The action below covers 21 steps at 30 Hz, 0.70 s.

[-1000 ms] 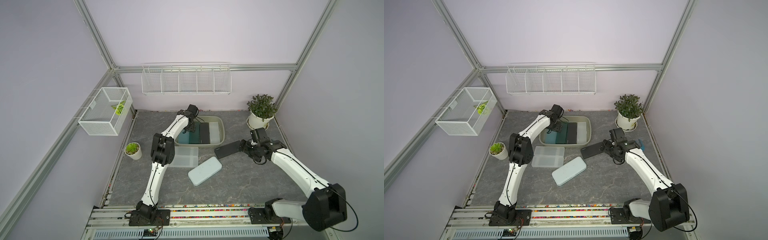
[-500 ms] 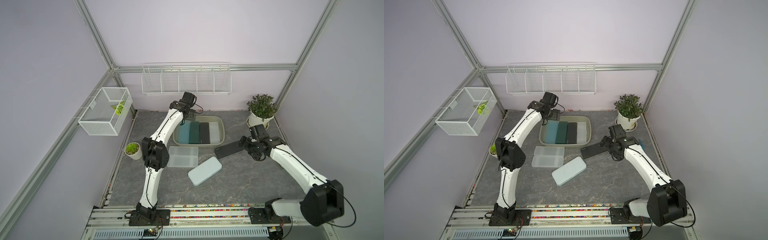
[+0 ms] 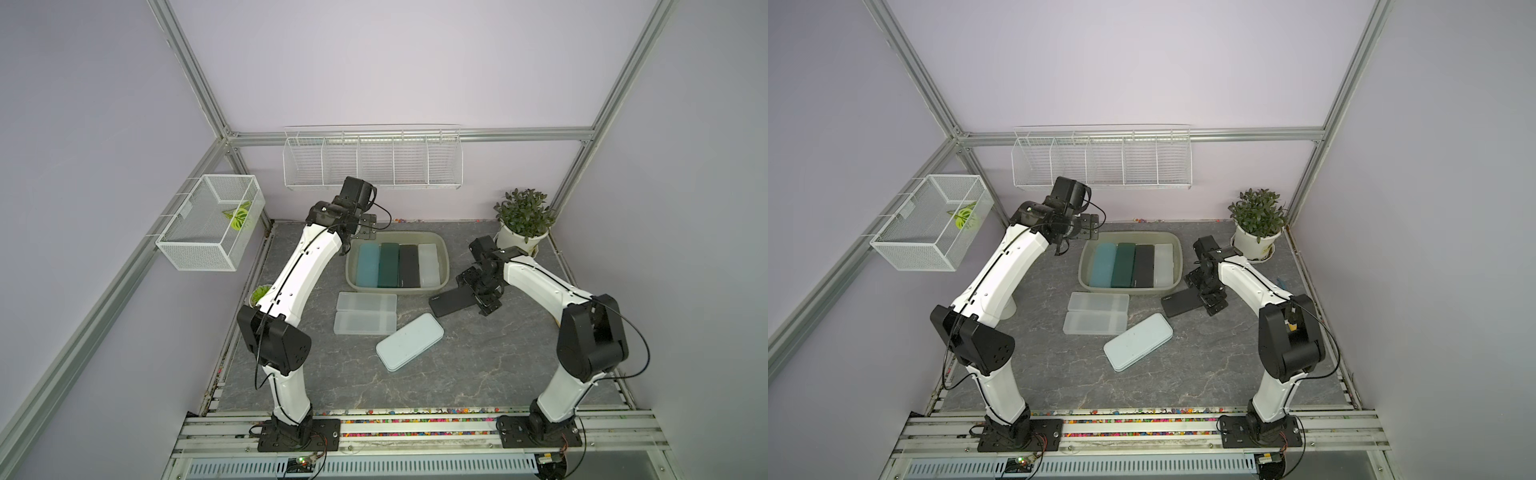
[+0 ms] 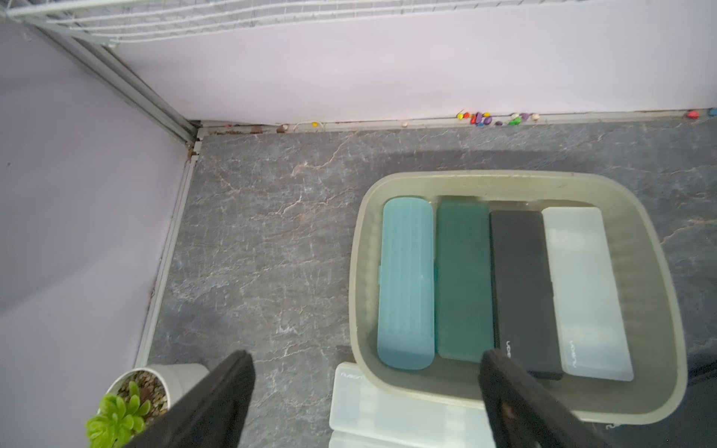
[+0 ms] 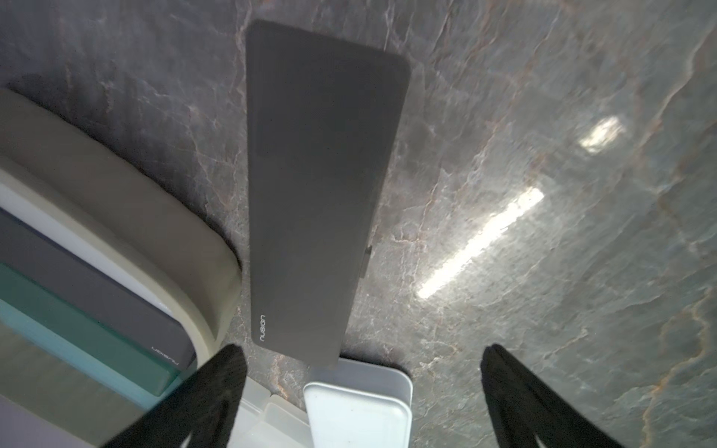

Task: Put the pencil case into the storage box
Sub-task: Pick up the pencil case from the center of the board.

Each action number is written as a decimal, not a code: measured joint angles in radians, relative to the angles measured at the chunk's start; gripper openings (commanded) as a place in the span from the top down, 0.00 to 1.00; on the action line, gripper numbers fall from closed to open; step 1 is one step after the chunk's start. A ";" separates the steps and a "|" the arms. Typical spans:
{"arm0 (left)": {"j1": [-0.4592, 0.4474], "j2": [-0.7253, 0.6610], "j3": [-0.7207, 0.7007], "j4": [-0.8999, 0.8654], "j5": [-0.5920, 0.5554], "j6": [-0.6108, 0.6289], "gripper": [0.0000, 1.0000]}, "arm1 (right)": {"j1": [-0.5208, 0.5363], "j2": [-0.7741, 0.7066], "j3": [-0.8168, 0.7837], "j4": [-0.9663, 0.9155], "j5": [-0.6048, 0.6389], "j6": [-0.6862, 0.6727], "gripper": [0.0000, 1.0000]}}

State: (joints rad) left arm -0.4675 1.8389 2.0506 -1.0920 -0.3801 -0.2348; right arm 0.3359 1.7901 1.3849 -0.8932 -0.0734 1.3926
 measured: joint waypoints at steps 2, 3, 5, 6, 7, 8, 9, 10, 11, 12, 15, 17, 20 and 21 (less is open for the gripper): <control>0.015 -0.024 -0.030 -0.009 -0.006 -0.001 0.05 | 0.005 0.040 0.032 -0.007 -0.006 0.022 0.01; 0.023 -0.034 -0.041 -0.011 -0.009 -0.002 0.05 | 0.006 0.056 0.045 -0.008 -0.008 0.030 0.01; 0.042 -0.061 -0.062 -0.016 -0.014 -0.004 0.05 | 0.008 0.086 0.066 -0.011 -0.006 0.044 0.01; 0.049 -0.072 -0.068 -0.017 -0.016 -0.004 0.05 | 0.009 0.096 0.075 -0.015 -0.006 0.052 0.01; 0.058 -0.084 -0.075 -0.018 -0.017 -0.004 0.05 | 0.010 0.107 0.081 -0.016 -0.006 0.059 0.01; 0.066 -0.094 -0.081 -0.018 -0.017 -0.003 0.05 | 0.011 0.116 0.086 -0.016 -0.006 0.065 0.01; 0.072 -0.102 -0.085 -0.017 -0.017 -0.003 0.05 | 0.011 0.123 0.090 -0.017 -0.006 0.070 0.01; 0.077 -0.111 -0.091 -0.017 -0.017 -0.003 0.05 | 0.011 0.130 0.092 -0.016 -0.005 0.076 0.01; 0.082 -0.117 -0.096 -0.017 -0.017 -0.003 0.05 | 0.011 0.137 0.095 -0.017 -0.005 0.082 0.01; 0.085 -0.121 -0.100 -0.017 -0.017 -0.003 0.05 | 0.011 0.142 0.098 -0.017 -0.005 0.086 0.01; 0.097 -0.124 -0.110 -0.017 -0.016 -0.003 0.05 | 0.011 0.164 0.106 -0.013 -0.004 0.101 0.01; 0.102 -0.124 -0.119 -0.017 -0.016 0.002 0.05 | 0.011 0.181 0.107 -0.008 -0.002 0.111 0.01; 0.108 -0.124 -0.124 -0.017 -0.016 0.007 0.05 | 0.011 0.207 0.109 0.001 -0.001 0.119 0.01; 0.109 -0.124 -0.125 -0.017 -0.016 0.008 0.05 | 0.011 0.214 0.109 0.004 0.000 0.122 0.01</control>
State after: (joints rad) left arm -0.3584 1.7145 1.9259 -1.1091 -0.3962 -0.2264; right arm 0.3466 2.0037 1.4940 -0.8890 -0.0738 1.5150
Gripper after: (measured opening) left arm 0.952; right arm 0.986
